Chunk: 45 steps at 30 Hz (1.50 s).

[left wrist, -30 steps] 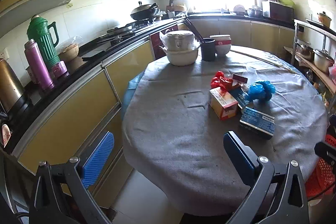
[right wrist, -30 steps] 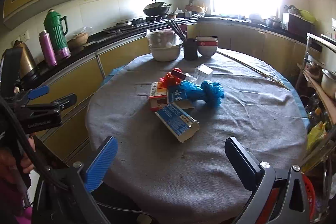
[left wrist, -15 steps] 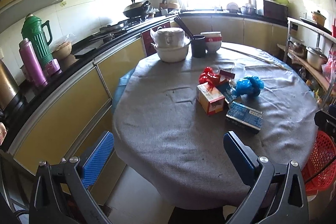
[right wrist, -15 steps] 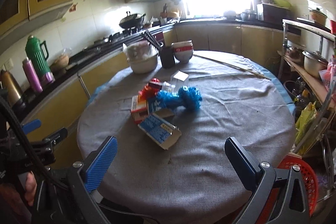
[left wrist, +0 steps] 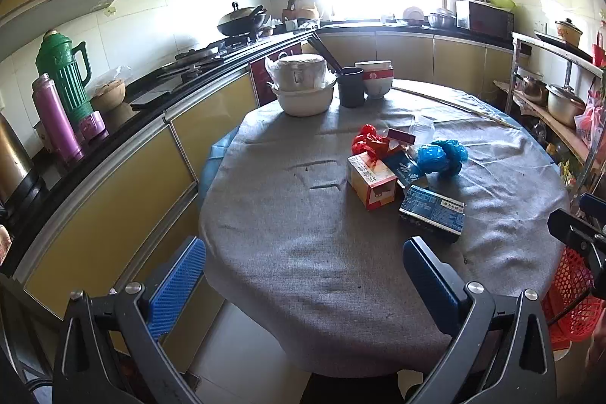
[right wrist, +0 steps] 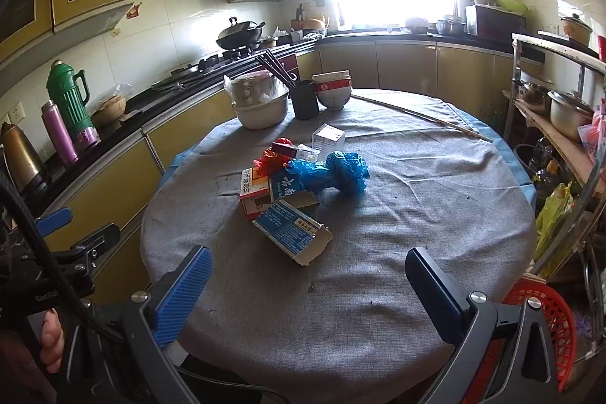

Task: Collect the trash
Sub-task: 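Move both tools toward the pile of trash on the gray tablecloth, then grasp the blue plastic bag with the right tool while the left tool closes on the white-red medicine box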

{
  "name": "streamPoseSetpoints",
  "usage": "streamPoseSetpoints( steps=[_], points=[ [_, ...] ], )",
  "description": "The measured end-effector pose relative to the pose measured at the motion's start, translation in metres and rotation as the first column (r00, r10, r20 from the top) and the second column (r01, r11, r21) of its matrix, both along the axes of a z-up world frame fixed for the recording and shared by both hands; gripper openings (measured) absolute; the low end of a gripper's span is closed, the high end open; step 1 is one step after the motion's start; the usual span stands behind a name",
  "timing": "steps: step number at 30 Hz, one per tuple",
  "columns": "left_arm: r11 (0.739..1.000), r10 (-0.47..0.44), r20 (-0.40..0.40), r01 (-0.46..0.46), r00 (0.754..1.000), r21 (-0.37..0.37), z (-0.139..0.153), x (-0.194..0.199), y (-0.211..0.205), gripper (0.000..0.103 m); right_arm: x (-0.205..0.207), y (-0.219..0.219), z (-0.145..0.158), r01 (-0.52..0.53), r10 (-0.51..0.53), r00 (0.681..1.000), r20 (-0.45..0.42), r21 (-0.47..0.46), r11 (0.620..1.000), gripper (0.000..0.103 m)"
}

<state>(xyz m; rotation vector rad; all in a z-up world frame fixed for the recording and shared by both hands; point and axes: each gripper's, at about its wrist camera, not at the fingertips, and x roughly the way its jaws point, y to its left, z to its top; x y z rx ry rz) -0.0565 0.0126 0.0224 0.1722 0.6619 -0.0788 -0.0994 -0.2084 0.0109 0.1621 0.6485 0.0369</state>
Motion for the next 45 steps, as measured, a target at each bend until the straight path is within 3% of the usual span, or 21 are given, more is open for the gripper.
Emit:
streamPoseSetpoints(
  steps=[14,20,26,33,40,45],
  points=[
    [1.0,-0.003,-0.02,0.003,1.0,0.004,-0.007,0.004,0.0,0.103,0.003,-0.001,-0.007,-0.009,0.009,1.0,-0.017,0.008,1.0,0.103],
    [0.999,-0.022,-0.084,0.019,0.996,-0.04,-0.018,0.015,0.006,0.103,0.013,0.002,-0.016,-0.038,0.039,0.998,-0.053,0.017,0.999,0.103],
    [0.993,-0.056,-0.21,0.032,0.976,-0.117,-0.044,0.046,0.024,0.103,0.049,0.007,-0.042,-0.149,0.156,0.981,-0.115,0.073,0.986,0.103],
    [0.981,-0.058,-0.309,-0.003,0.949,-0.195,-0.058,0.086,0.04,0.103,0.103,0.015,-0.07,-0.266,0.271,0.953,-0.134,0.052,0.963,0.1],
    [0.975,-0.093,-0.322,0.021,0.942,-0.219,-0.056,0.131,0.018,0.103,0.146,0.01,-0.098,-0.325,0.341,0.918,-0.2,0.111,0.939,0.089],
    [0.973,-0.173,-0.297,0.116,0.939,-0.199,-0.059,0.162,-0.018,0.102,0.154,0.013,-0.102,-0.358,0.368,0.91,-0.191,0.085,0.93,0.086]
  ],
)
